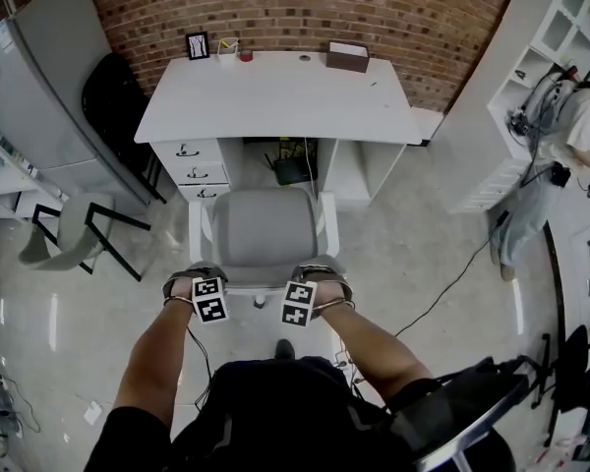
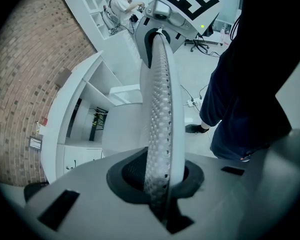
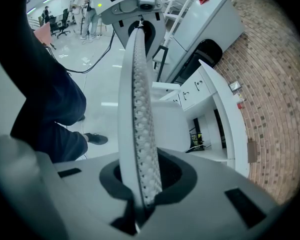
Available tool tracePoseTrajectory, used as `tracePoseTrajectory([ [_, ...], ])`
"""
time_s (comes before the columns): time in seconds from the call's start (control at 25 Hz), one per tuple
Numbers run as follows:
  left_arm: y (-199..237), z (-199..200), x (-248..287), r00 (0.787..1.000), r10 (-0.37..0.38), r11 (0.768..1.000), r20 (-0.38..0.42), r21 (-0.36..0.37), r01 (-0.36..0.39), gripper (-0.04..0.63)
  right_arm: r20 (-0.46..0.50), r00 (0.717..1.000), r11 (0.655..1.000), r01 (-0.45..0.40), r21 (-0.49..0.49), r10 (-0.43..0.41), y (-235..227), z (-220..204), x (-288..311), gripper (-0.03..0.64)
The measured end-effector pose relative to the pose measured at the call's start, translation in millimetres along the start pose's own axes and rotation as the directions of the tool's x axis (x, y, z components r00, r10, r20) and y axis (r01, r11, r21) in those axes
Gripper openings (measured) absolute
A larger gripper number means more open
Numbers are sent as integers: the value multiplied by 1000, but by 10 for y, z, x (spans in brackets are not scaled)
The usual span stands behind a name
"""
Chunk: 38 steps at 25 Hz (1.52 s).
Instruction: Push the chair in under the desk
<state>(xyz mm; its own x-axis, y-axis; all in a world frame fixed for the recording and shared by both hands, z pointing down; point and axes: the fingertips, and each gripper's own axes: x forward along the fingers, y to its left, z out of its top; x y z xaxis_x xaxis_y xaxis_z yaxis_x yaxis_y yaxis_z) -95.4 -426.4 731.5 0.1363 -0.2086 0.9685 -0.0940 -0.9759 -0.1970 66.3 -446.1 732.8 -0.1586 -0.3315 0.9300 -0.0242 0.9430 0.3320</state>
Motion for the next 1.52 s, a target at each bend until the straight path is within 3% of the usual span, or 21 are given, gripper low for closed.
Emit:
tracePoseTrajectory([
  [0.28,94,45,39,1000,8,1000,-14,-6,-8,46,-9,1000,1000,-15,-5,15,-95,-59,26,48],
  [0.88,607,122,144,998,63,995,11,75,-63,34,-36,999,999,-15,40,16,-488,-124,164,44],
  [1.32,1009,208,262,1000,12,997,2,77,-12,31,-43,999,998,15,58,-12,-901,-211,296,49],
  [1.52,1114,226,291,1000,23,996,13,87,-24,28,-48,999,998,17,56,-15,-1002,-221,337,49],
])
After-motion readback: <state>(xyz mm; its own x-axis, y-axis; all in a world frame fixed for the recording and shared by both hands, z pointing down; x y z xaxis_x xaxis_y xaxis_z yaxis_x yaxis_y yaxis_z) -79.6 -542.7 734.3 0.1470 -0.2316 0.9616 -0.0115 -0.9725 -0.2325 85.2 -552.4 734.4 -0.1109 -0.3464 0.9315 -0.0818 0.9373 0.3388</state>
